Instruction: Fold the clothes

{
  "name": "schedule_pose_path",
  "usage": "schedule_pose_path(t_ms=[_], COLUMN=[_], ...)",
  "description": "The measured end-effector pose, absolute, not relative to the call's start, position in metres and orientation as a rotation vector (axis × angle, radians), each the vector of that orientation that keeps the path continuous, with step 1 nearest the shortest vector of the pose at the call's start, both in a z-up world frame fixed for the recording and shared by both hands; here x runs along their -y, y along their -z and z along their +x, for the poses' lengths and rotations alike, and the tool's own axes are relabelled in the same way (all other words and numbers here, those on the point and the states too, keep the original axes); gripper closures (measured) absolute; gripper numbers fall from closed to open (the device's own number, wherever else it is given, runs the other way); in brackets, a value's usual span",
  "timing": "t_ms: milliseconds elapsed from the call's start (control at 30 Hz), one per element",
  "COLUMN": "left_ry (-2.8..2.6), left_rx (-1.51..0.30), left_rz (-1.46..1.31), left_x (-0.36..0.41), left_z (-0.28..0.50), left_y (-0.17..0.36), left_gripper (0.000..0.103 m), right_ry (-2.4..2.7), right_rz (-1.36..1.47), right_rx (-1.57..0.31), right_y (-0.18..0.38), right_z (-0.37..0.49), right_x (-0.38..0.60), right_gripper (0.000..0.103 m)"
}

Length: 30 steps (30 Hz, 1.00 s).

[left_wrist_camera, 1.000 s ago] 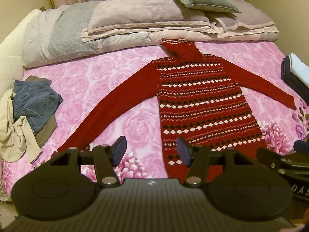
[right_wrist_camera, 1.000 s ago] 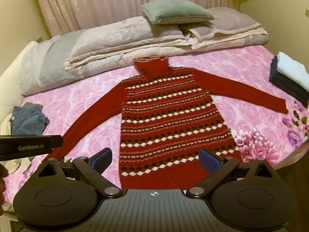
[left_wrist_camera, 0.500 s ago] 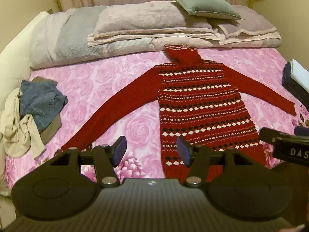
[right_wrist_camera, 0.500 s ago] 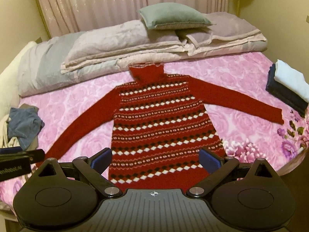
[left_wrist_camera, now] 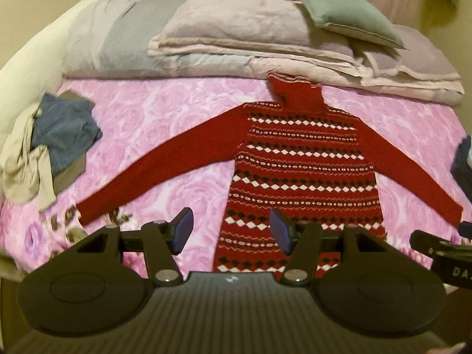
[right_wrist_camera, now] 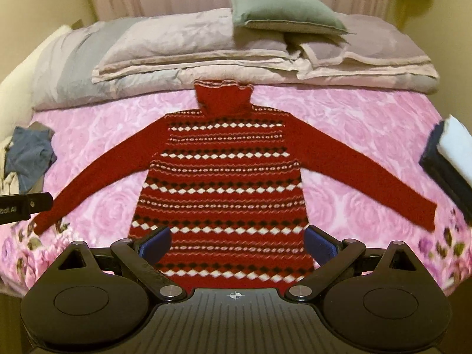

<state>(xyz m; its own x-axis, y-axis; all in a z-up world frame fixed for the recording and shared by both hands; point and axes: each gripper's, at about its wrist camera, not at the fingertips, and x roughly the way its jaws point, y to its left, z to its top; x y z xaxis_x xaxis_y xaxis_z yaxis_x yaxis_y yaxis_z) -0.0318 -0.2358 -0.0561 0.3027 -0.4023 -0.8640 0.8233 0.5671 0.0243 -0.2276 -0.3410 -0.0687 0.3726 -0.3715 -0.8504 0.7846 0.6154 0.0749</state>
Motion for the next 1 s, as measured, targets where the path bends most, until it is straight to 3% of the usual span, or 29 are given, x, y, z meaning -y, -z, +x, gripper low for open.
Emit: schedule_pose_path(t_ms=[533,733,1000], left_ry=[0.76,0.776,0.54], left_rx=[-1.006,-1.124,-1.293], left_rz=[0.476,0.151,-0.242], left_x=[0.286,0.245,0.169], left_z=[-0.052,0.029,0.188], left_y=[0.066,0.117,0.239], left_gripper=[0.05,0.05,0.051], right_ry=[0.685,0.72,0.859], right_rz=[0.529,0.641,0.799], right_rx=[-0.984,-0.873,-0.861], right_y=[0.09,0.109,0.156], right_z=[-0.251,-0.242,-0.216], right_x=[0.435,0.461,0.467], right_gripper=[0.004,0.004,0.004])
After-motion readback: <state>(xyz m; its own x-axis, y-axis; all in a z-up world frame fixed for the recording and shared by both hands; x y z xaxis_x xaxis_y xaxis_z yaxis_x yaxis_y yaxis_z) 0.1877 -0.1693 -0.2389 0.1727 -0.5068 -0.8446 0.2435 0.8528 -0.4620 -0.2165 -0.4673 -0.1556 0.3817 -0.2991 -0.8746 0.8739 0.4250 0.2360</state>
